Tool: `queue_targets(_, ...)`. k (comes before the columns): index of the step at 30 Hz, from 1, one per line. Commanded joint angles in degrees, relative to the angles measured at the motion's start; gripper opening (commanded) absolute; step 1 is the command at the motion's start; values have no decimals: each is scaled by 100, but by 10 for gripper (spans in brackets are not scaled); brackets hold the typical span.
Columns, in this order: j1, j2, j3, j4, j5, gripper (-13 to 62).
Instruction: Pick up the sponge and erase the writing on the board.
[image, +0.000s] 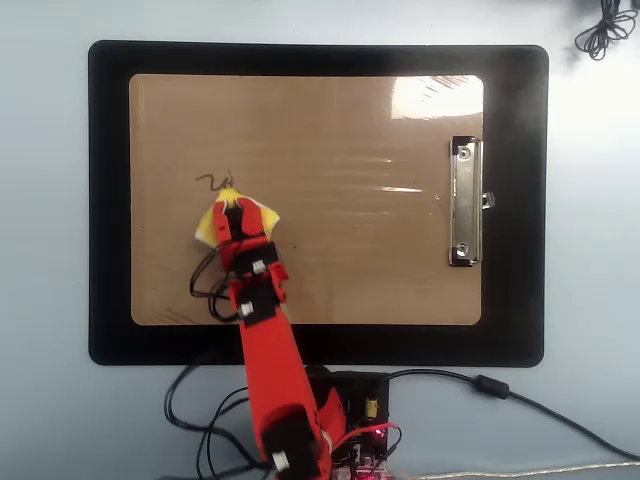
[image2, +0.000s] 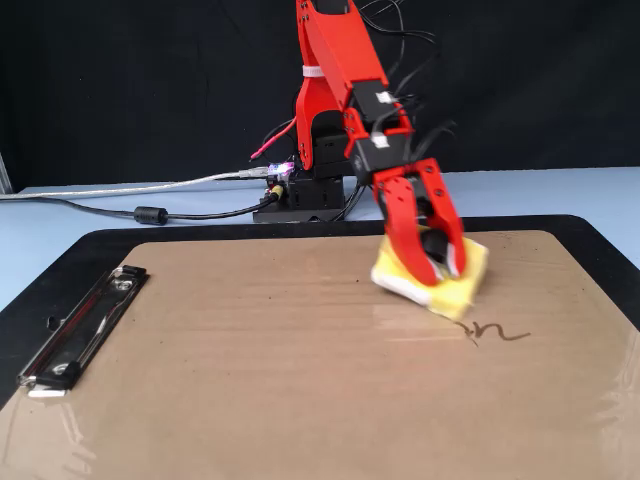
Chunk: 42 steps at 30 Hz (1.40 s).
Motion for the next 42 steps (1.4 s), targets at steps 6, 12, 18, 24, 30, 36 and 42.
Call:
queue_targets(6, 97, -1556, -1503, -343, -123, -79)
queue_targets(12, -114, 1011, 976, -62, -141, -79)
queue_targets(18, -105, -2646, -2417, -580, -141, -79)
queue_targets(24, -246, 308, 44, 149, -149, -79)
queue_targets(30, -431, -264, -360, 123, -211, -79)
queue_targets(36, -457, -2769, -3103, 185, -281, -79)
queue_targets(42, -606, 967, 158, 1169, -466, -79)
